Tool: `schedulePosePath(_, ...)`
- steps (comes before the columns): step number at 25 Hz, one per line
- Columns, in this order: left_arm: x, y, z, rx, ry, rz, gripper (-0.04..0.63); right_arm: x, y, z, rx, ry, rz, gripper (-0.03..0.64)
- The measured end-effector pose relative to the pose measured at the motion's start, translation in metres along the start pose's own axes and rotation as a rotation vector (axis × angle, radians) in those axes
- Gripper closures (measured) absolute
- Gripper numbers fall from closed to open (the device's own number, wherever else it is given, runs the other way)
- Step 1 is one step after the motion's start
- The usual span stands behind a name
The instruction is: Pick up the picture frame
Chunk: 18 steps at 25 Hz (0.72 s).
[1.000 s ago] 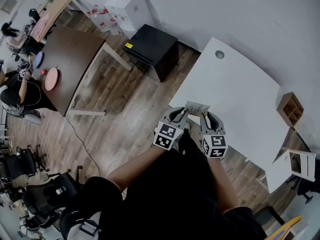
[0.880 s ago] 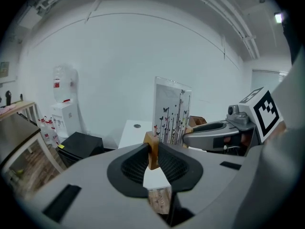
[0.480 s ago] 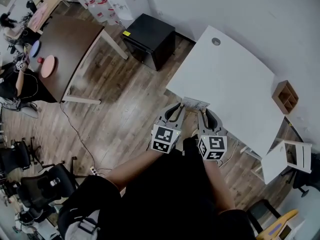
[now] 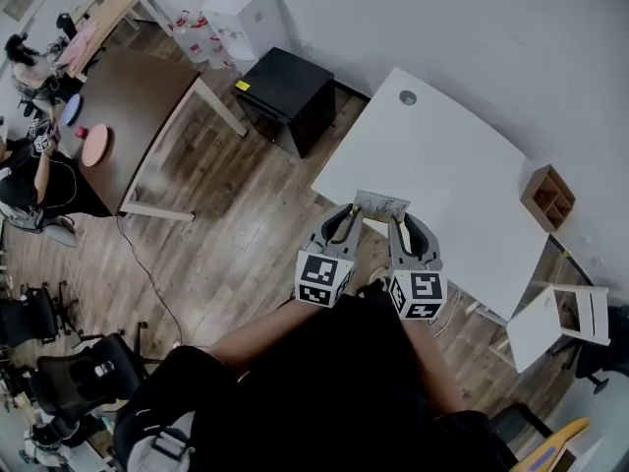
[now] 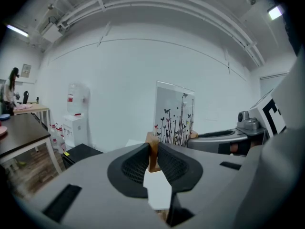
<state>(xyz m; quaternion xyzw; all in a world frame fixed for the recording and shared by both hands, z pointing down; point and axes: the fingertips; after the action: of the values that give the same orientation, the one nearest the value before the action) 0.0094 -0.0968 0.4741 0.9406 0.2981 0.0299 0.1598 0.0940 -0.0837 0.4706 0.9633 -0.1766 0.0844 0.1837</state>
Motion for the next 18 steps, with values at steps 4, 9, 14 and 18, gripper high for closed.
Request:
schedulePosePath(4,0.001,0.007,0.014,0.032,0.026,-0.013,0.532,0.006,0.000,0.015,0.032,-0.005,-0.030,0.518)
schedulePosePath(9,-0.003,0.005,0.021,0.057,0.057,-0.025,0.532,0.001,-0.002,0.021,0.068,0.010,-0.055,0.518)
schedulePosePath(14,-0.005,0.007,0.025,0.067,0.070,-0.074,0.532,-0.001,-0.005,0.025,0.090,0.001,-0.116,0.520)
schedulePosePath(18,-0.004,0.007,0.027,0.070,0.072,-0.105,0.532,-0.001,-0.006,0.026,0.102,-0.005,-0.152,0.523)
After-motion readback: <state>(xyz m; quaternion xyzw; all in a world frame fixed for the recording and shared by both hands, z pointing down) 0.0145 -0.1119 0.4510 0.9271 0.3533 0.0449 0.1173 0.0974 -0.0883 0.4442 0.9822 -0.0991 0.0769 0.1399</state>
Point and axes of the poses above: the fingertips, and each gripper's own axes: y forward along the fingers, x to its right, z out of its top, and after that the axes turned 6 degrees about y, right-handed
